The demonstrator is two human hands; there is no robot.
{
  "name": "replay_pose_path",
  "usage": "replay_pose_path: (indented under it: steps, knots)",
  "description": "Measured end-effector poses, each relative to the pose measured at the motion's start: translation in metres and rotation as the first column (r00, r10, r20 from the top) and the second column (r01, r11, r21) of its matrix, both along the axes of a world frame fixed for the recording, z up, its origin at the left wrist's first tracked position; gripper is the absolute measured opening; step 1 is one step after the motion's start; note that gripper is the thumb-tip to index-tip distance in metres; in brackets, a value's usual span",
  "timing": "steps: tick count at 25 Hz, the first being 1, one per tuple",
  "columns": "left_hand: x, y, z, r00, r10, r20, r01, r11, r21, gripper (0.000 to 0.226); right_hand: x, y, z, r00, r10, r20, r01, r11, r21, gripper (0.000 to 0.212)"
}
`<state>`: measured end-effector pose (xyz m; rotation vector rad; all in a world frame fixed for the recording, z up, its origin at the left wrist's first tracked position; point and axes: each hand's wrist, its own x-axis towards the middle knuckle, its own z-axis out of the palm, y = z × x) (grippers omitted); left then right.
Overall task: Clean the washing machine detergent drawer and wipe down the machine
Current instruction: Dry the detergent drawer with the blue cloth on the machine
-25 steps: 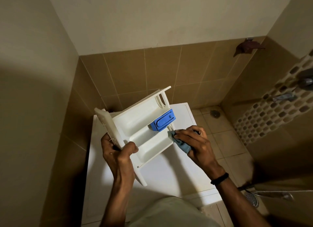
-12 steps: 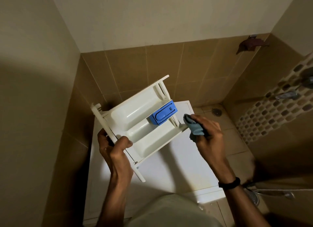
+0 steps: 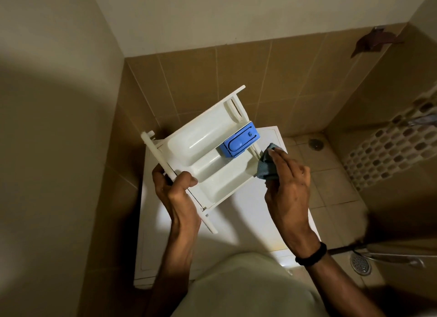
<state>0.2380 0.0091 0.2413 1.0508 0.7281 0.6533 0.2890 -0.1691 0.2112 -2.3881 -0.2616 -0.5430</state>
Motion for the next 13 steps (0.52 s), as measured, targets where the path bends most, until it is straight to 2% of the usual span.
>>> replay_pose_path:
  steps: [3, 5, 8, 10, 12, 13]
  knots:
    - [-0.001, -0.001, -0.002, 1.000, 0.015, 0.002, -0.015, 0.999, -0.037, 0.045, -0.010, -0.004, 0.014, 0.994, -0.031, 0.101, 0.017, 0.991, 0.133, 0.054]
    - [0.001, -0.002, -0.003, 1.000, 0.024, -0.008, -0.024, 0.999, -0.027, 0.045, -0.009, 0.002, 0.013, 0.999, 0.021, 0.031, -0.026, 0.990, 0.141, 0.050]
    - [0.002, -0.006, -0.003, 1.000, 0.009, 0.001, -0.009, 1.000, 0.000, 0.053, -0.008, 0.022, 0.006, 0.978, 0.193, -0.076, -0.194, 0.981, 0.001, 0.048]
    - [0.001, -0.011, -0.002, 1.000, -0.009, 0.010, 0.008, 1.000, 0.030, 0.059, -0.007, 0.037, 0.008, 0.980, 0.191, -0.048, -0.196, 0.969, -0.150, 0.028]
    - [0.002, -0.015, -0.001, 1.000, 0.005, 0.011, -0.005, 0.999, 0.034, 0.063, -0.009, 0.053, 0.018, 0.986, 0.160, -0.038, -0.164, 0.943, -0.289, 0.024]
    - [0.003, -0.015, 0.000, 1.000, 0.018, 0.001, -0.018, 0.999, 0.037, 0.065, -0.012, 0.061, 0.021, 0.980, 0.197, -0.030, -0.196, 0.926, -0.322, 0.026]
